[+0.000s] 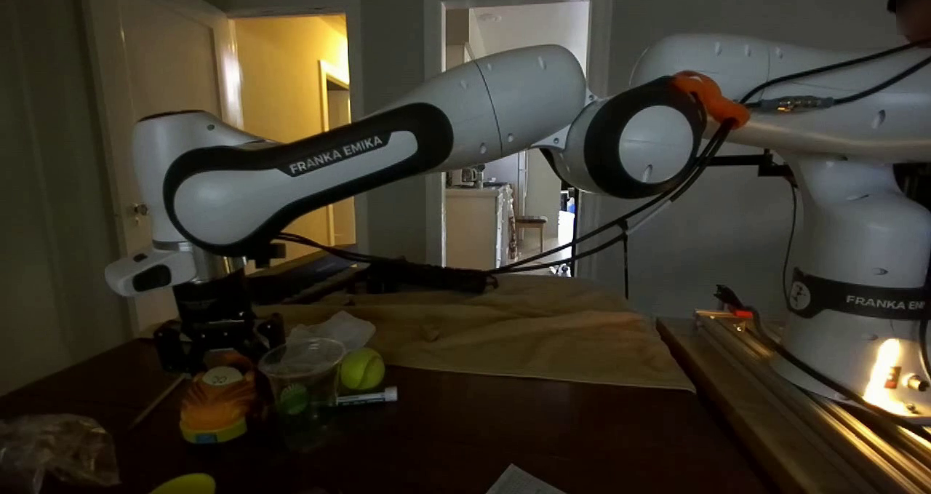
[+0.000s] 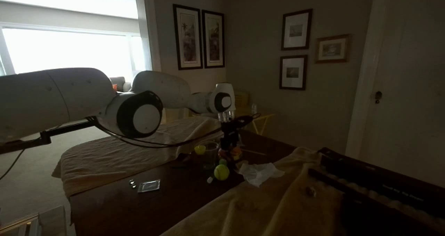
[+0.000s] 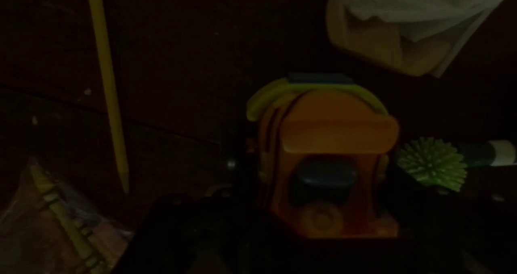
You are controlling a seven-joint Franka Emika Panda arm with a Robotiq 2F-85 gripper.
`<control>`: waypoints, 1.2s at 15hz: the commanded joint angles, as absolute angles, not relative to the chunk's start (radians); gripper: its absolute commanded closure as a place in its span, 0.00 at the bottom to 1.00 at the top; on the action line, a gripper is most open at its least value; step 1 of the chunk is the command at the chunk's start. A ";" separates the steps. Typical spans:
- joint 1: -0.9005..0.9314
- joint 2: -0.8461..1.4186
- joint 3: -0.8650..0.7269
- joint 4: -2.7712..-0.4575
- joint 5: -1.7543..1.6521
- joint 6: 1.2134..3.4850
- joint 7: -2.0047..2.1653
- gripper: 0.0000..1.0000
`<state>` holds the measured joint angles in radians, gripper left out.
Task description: Move the toy to the left
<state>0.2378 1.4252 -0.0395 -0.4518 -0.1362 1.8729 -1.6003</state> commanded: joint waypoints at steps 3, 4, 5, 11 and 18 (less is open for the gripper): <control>0.247 1.397 -0.008 -0.462 -0.144 1.909 -1.620 0.51; 0.245 1.399 0.004 -0.463 -0.137 1.920 -1.626 0.51; 0.242 1.400 0.014 -0.463 -0.131 1.928 -1.630 0.51; 0.231 1.410 0.068 -0.456 -0.107 1.953 -1.652 0.51; 0.225 1.428 0.109 -0.445 -0.086 1.925 -1.664 0.51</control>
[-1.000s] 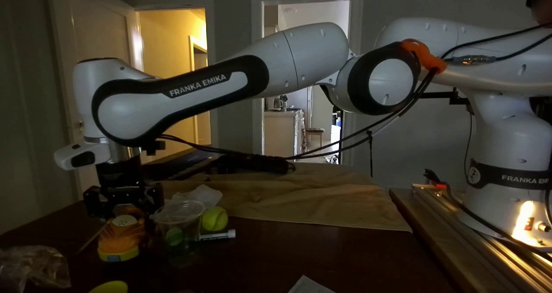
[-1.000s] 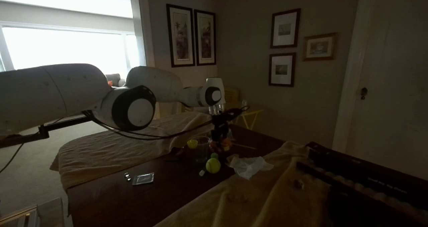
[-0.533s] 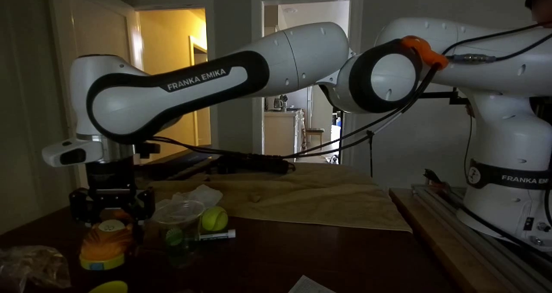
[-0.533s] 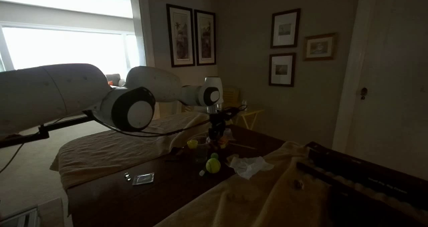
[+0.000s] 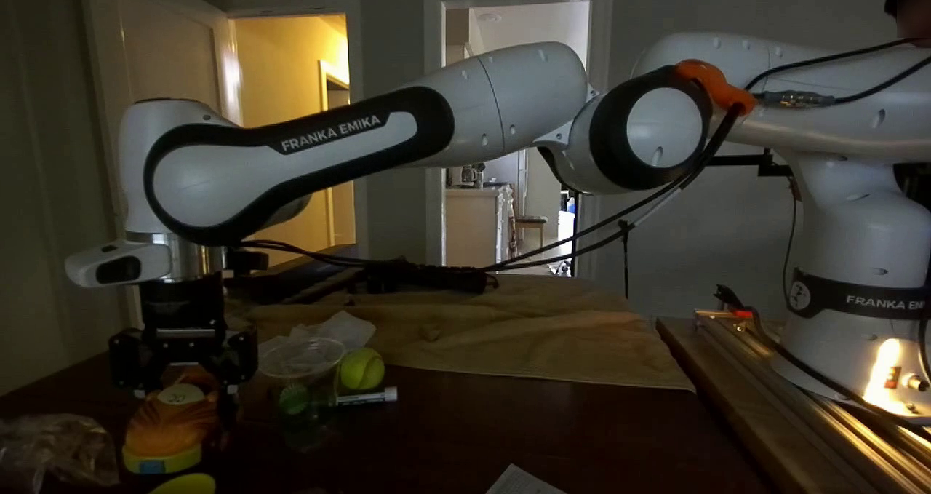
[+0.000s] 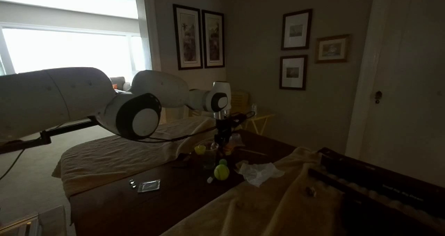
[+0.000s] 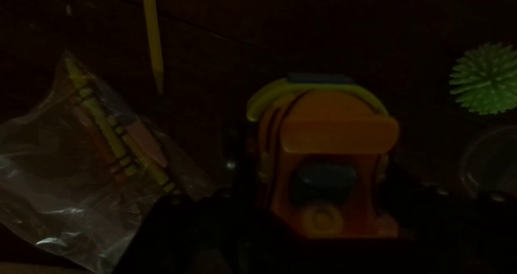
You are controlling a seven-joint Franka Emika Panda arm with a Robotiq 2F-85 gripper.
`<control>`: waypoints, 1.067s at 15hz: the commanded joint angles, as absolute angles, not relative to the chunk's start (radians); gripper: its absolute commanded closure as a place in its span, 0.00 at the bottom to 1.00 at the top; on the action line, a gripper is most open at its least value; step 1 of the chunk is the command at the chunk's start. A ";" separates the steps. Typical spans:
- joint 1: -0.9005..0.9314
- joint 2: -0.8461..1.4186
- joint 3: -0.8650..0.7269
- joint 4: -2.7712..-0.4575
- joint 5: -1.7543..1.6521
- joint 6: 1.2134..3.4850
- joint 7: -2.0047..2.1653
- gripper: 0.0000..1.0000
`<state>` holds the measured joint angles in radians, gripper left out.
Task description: Move the toy to the left
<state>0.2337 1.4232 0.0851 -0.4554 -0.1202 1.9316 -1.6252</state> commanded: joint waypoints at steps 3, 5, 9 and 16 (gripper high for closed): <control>0.221 1.432 0.124 -0.441 -0.072 1.904 -1.659 0.51; 0.218 1.431 0.131 -0.441 -0.064 1.892 -1.658 0.51; 0.211 1.427 0.139 -0.442 -0.049 1.869 -1.654 0.00; 0.178 1.333 0.111 -0.466 -0.053 1.817 -1.597 0.00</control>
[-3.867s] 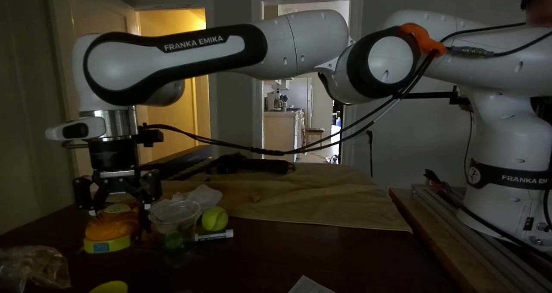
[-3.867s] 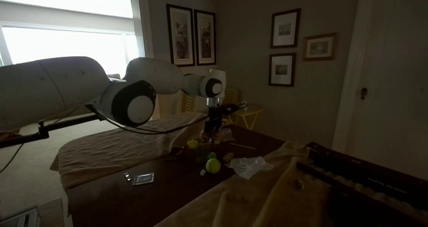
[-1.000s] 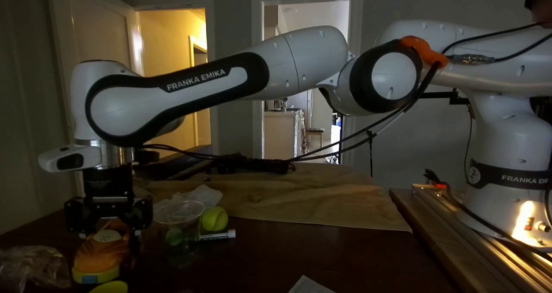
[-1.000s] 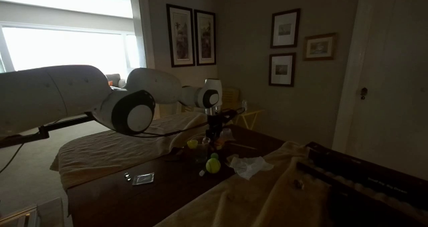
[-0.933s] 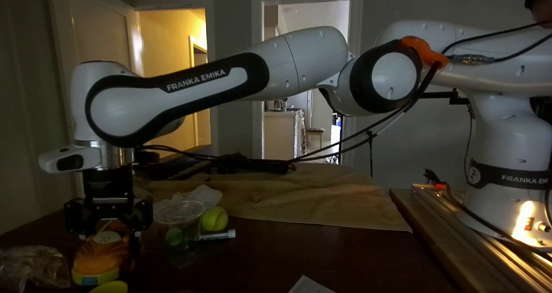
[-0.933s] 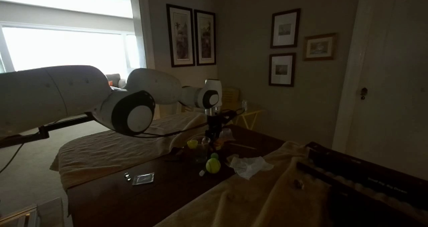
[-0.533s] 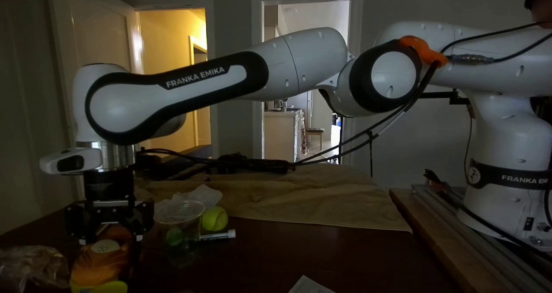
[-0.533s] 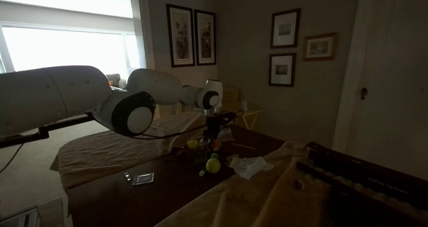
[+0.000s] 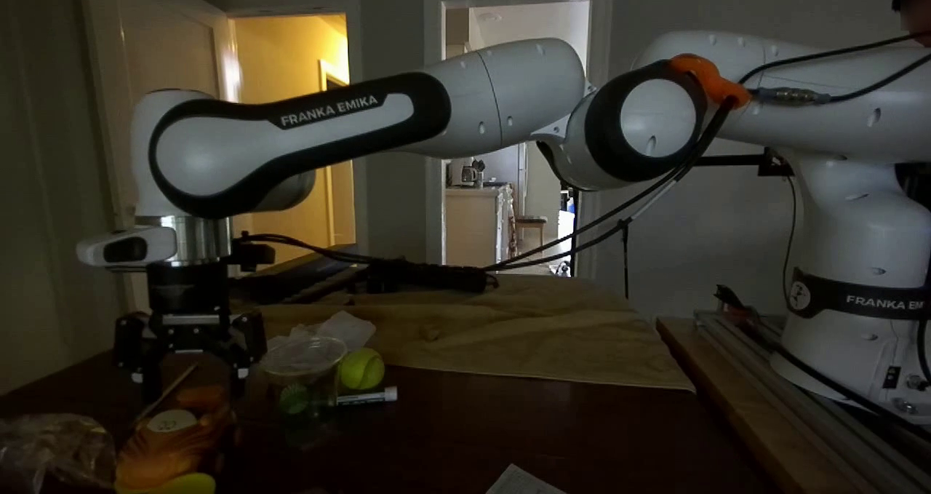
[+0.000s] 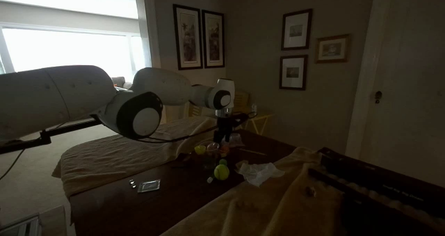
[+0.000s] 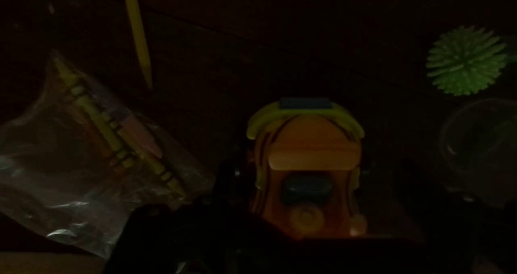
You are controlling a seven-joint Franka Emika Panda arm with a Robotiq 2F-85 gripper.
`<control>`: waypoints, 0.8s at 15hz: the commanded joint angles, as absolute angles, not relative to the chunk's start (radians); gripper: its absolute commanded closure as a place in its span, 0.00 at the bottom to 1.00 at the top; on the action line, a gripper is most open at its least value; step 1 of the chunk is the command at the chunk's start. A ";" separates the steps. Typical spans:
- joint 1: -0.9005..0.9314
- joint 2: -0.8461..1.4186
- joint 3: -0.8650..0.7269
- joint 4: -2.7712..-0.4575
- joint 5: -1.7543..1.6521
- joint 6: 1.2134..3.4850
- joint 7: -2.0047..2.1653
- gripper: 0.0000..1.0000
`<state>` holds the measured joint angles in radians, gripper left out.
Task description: Move the toy to the left
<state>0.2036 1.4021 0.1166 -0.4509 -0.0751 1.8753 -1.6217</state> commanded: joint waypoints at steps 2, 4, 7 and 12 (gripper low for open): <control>0.151 1.293 0.112 -0.463 -0.042 1.788 -1.555 0.00; 0.130 1.259 0.108 -0.464 -0.038 1.760 -1.512 0.00; 0.102 1.204 0.129 -0.483 -0.041 1.674 -1.668 0.00; 0.097 1.160 0.139 -0.478 -0.043 1.559 -1.924 0.00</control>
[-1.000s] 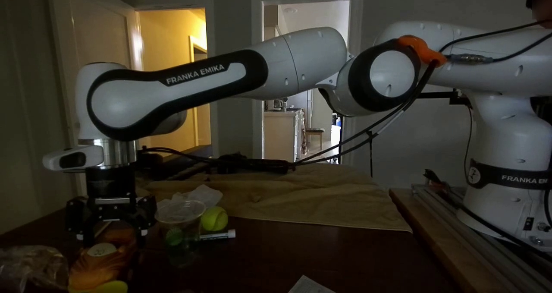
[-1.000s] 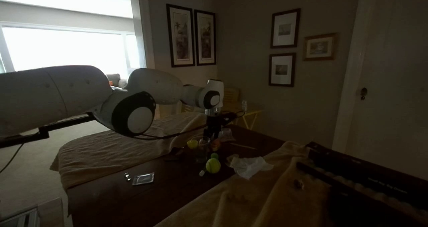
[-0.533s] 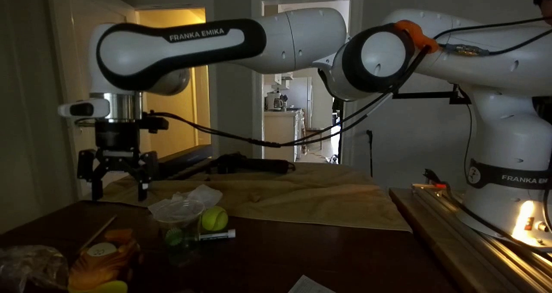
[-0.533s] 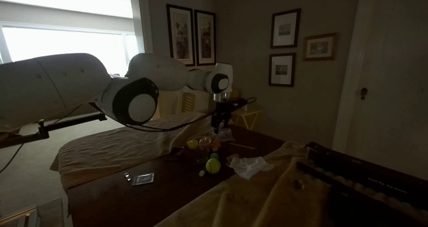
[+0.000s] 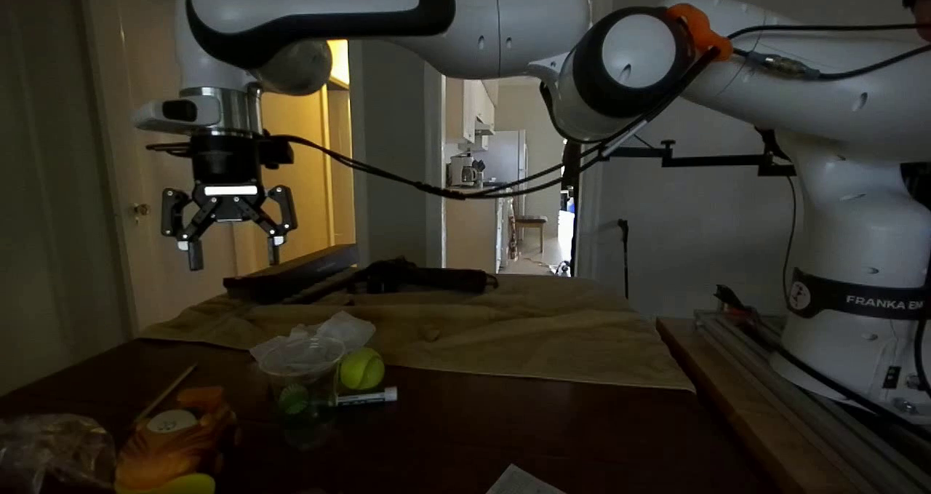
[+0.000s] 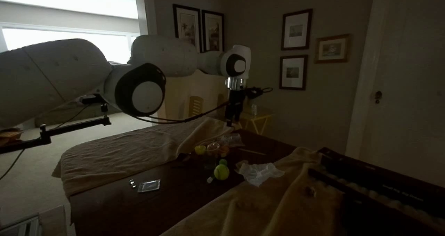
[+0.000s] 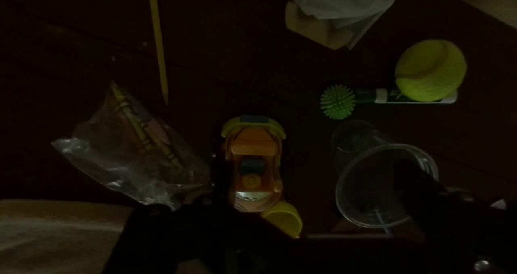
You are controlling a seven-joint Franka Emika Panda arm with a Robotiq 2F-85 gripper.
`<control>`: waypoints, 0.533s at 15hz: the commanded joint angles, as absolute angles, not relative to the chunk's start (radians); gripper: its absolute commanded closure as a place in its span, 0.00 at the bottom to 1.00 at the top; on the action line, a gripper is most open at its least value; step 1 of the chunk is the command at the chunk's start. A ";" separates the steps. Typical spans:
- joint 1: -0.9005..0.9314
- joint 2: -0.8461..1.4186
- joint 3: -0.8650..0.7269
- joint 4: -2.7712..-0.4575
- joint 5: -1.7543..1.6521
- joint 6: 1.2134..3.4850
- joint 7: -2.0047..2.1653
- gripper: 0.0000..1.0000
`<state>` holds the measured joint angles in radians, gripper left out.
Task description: Move the toy to the left
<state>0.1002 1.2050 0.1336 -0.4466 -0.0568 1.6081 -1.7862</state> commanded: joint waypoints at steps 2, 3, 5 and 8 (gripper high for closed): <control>0.088 1.154 0.146 -0.468 -0.026 1.561 -1.976 0.00; 0.084 1.153 0.134 -0.464 -0.013 1.563 -1.888 0.00; 0.074 1.157 0.129 -0.451 0.012 1.602 -1.758 0.00; 0.056 1.163 0.131 -0.448 0.038 1.650 -1.628 0.00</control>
